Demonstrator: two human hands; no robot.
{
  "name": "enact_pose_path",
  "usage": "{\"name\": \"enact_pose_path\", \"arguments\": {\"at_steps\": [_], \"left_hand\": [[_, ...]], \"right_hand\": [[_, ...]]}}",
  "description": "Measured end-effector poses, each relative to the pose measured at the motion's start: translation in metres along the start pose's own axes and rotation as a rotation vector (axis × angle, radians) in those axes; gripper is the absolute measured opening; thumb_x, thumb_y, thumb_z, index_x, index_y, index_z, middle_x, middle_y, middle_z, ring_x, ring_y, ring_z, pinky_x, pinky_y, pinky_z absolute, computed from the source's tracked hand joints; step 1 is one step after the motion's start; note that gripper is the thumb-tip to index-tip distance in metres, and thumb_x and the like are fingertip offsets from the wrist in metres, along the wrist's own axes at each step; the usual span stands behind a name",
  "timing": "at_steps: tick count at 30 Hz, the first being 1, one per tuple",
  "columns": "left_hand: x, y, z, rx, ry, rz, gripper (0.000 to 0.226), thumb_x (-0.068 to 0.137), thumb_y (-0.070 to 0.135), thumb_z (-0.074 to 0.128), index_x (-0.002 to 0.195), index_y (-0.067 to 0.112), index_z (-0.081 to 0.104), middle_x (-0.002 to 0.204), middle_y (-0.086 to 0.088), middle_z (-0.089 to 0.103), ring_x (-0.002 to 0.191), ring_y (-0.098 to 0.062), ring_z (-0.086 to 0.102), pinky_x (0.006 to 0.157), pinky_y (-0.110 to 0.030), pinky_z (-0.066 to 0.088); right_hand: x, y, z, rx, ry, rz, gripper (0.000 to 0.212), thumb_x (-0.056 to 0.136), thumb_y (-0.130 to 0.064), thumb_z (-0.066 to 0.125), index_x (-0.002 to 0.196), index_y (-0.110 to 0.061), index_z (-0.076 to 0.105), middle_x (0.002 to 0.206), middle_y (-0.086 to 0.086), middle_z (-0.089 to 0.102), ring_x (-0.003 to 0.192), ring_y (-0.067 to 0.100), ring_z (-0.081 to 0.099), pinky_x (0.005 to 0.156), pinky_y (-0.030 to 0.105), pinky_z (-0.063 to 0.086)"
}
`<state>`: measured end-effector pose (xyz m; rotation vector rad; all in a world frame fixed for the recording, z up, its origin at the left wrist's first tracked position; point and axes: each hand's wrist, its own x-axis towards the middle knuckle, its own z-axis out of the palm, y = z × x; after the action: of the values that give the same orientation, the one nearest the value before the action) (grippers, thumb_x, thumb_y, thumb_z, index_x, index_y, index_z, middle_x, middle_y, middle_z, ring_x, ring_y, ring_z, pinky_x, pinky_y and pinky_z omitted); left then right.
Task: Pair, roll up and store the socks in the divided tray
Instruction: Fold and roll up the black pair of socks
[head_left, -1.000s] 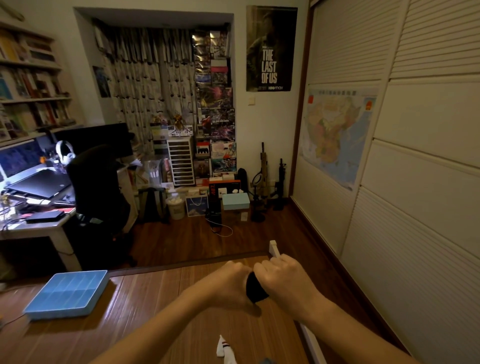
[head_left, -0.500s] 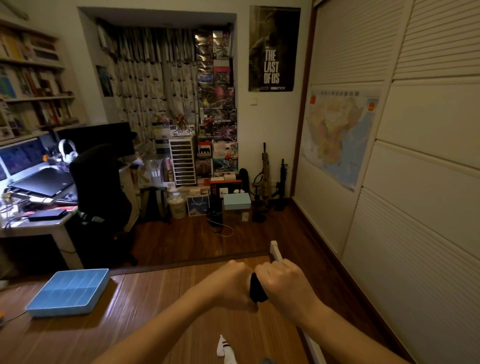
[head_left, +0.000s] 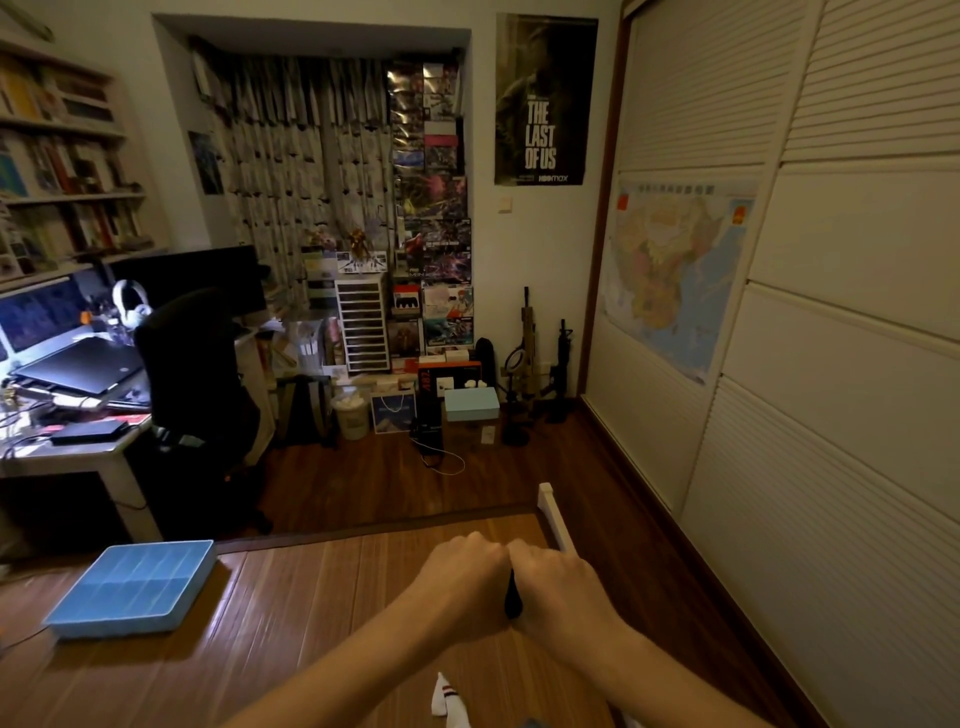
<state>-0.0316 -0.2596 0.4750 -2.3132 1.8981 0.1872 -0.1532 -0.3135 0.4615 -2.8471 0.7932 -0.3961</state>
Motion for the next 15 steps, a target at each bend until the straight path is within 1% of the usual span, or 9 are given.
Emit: {"name": "enact_pose_path", "arguments": {"at_steps": [2,4,6,7,9,10,12,13,15], "left_hand": [[0.001,-0.004,0.002,-0.024,-0.001,0.049,0.040,0.100,0.032,0.063,0.134,0.015,0.054,0.116,-0.008,0.064,0.099,-0.020,0.064,0.091,-0.033,0.056],[0.002,-0.013,0.005,-0.104,0.054,0.112,0.044,0.093,0.034,0.070,0.131,0.020,0.055,0.112,-0.001,0.065,0.096,-0.015,0.065,0.085,-0.026,0.055],[0.003,-0.027,0.010,-0.352,0.164,0.148,0.057,0.083,0.036,0.079,0.131,0.027,0.049,0.112,0.013,0.058,0.093,-0.006,0.063,0.076,-0.020,0.054],[0.004,-0.035,0.012,-0.519,0.220,0.177,0.069,0.078,0.037,0.082,0.135,0.031,0.044,0.116,0.018,0.055,0.097,-0.003,0.063,0.075,-0.019,0.055],[0.003,-0.049,0.012,-0.922,0.246,0.240,0.091,0.073,0.037,0.088,0.147,0.038,0.034,0.134,0.023,0.051,0.118,0.000,0.059,0.091,-0.017,0.055],[0.001,-0.054,0.011,-1.152,0.206,0.260,0.093,0.076,0.034,0.087,0.151,0.040,0.033,0.140,0.021,0.052,0.127,-0.002,0.057,0.098,-0.020,0.053],[-0.004,-0.056,0.009,-1.538,0.047,0.317,0.071,0.088,0.025,0.075,0.151,0.035,0.042,0.143,0.008,0.058,0.134,-0.015,0.055,0.104,-0.031,0.052],[-0.006,-0.053,0.007,-1.642,-0.029,0.355,0.058,0.095,0.021,0.065,0.149,0.031,0.048,0.144,0.001,0.059,0.135,-0.023,0.055,0.106,-0.036,0.051],[-0.012,-0.045,0.006,-1.732,-0.100,0.403,0.046,0.102,0.027,0.056,0.147,0.025,0.052,0.147,-0.009,0.057,0.137,-0.031,0.052,0.109,-0.041,0.048]], "right_hand": [[0.000,-0.001,-0.001,0.023,-0.053,0.046,0.025,0.099,-0.030,0.061,0.119,-0.019,0.051,0.115,0.000,0.065,0.105,0.016,0.065,0.087,0.026,0.052],[0.001,-0.001,-0.004,0.058,-0.084,0.092,0.026,0.097,-0.032,0.064,0.116,-0.019,0.053,0.112,-0.001,0.066,0.102,0.016,0.066,0.086,0.027,0.055],[0.002,0.002,-0.009,0.173,-0.068,0.168,0.025,0.094,-0.033,0.068,0.110,-0.019,0.056,0.105,-0.002,0.068,0.093,0.012,0.067,0.080,0.025,0.057],[0.002,0.003,-0.012,0.287,-0.072,0.231,0.023,0.090,-0.031,0.072,0.105,-0.018,0.059,0.099,-0.003,0.069,0.086,0.010,0.068,0.075,0.025,0.058],[0.002,0.007,-0.020,0.675,-0.117,0.372,0.022,0.083,-0.019,0.077,0.098,-0.015,0.062,0.090,0.000,0.068,0.076,0.010,0.068,0.068,0.028,0.059],[0.001,0.009,-0.024,0.939,-0.161,0.432,0.025,0.081,-0.014,0.078,0.100,-0.012,0.063,0.092,0.003,0.068,0.075,0.012,0.068,0.068,0.029,0.059],[-0.003,0.011,-0.027,1.477,-0.271,0.462,0.045,0.076,-0.010,0.080,0.117,-0.005,0.060,0.097,0.010,0.066,0.078,0.017,0.068,0.068,0.030,0.057],[-0.004,0.011,-0.027,1.687,-0.325,0.440,0.057,0.074,-0.009,0.082,0.124,-0.003,0.056,0.096,0.011,0.066,0.078,0.019,0.067,0.067,0.030,0.056],[-0.005,0.008,-0.027,1.890,-0.390,0.395,0.069,0.069,-0.008,0.086,0.130,-0.006,0.053,0.094,0.013,0.067,0.079,0.020,0.067,0.066,0.031,0.055]]}}
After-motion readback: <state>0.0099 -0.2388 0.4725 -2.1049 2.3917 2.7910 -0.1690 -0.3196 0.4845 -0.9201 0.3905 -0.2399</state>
